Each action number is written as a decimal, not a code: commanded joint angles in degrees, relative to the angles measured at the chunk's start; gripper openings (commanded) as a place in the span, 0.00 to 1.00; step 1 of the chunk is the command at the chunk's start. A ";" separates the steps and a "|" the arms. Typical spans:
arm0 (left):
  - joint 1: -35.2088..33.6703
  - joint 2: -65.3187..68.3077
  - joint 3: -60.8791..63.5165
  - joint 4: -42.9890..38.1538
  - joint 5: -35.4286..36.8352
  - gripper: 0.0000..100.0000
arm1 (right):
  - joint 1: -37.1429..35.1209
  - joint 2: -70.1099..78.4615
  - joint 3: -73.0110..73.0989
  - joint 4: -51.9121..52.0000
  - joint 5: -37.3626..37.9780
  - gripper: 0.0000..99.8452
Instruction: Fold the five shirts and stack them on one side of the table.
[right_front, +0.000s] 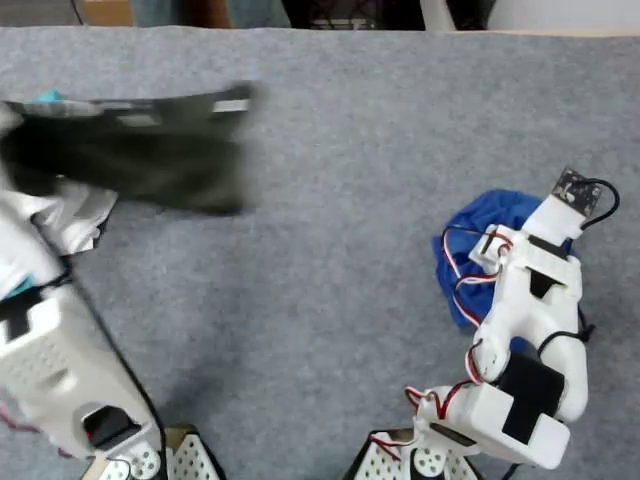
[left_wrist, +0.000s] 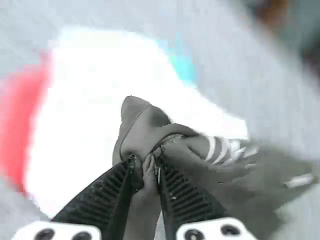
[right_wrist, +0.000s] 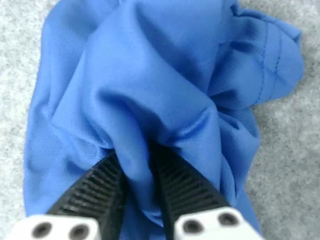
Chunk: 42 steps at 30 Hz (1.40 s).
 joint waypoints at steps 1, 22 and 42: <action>-11.12 -4.84 -12.18 -3.08 -0.35 0.03 | -0.62 0.57 0.40 -0.70 -0.53 0.01; -2.59 -7.82 13.14 4.75 -12.22 0.26 | -30.33 -16.31 -14.29 28.04 -0.09 0.01; -0.84 -37.19 59.03 -6.77 -15.56 0.26 | -52.13 -19.03 -38.55 38.59 -0.09 0.01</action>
